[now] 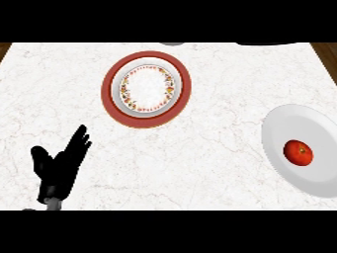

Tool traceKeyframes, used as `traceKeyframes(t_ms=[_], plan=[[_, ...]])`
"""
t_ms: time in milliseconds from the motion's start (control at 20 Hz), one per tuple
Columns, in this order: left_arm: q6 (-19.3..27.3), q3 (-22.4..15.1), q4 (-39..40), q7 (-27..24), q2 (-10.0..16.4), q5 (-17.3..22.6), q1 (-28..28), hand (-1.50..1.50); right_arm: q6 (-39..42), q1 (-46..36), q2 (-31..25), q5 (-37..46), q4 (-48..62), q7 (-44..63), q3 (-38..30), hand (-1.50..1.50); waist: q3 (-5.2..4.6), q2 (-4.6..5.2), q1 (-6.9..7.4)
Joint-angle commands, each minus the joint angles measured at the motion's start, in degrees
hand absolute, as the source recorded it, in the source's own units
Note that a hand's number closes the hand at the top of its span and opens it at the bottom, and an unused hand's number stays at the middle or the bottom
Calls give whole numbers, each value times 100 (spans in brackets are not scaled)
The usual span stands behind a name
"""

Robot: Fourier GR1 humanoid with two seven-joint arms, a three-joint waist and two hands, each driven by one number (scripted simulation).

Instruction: Pick the tomato from the plate and place it in the plate

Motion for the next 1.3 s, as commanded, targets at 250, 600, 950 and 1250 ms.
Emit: traceKeyframes(t_ms=[250, 600, 950, 1250], plan=[[48, -99, 83, 227, -310, -232, -141, 0, 931, 1840, -315, 93, -783, 112, -512, -150, -21, 12, 172], [46, -135, -227, 529, -194, -271, -129, 0, 1758, 2302, -1450, 723, -1625, 1819, 208, -150, -26, 17, 269], [-106, -47, -429, 803, -221, -254, -260, 0, 1515, 1597, -1276, 1672, -2298, 3772, 1196, -150, -13, 27, 366], [-205, 3, -27, 308, -480, -487, -64, 0, 1450, 645, -659, 2745, -2055, 4687, 2090, -150, -12, 32, 369]])
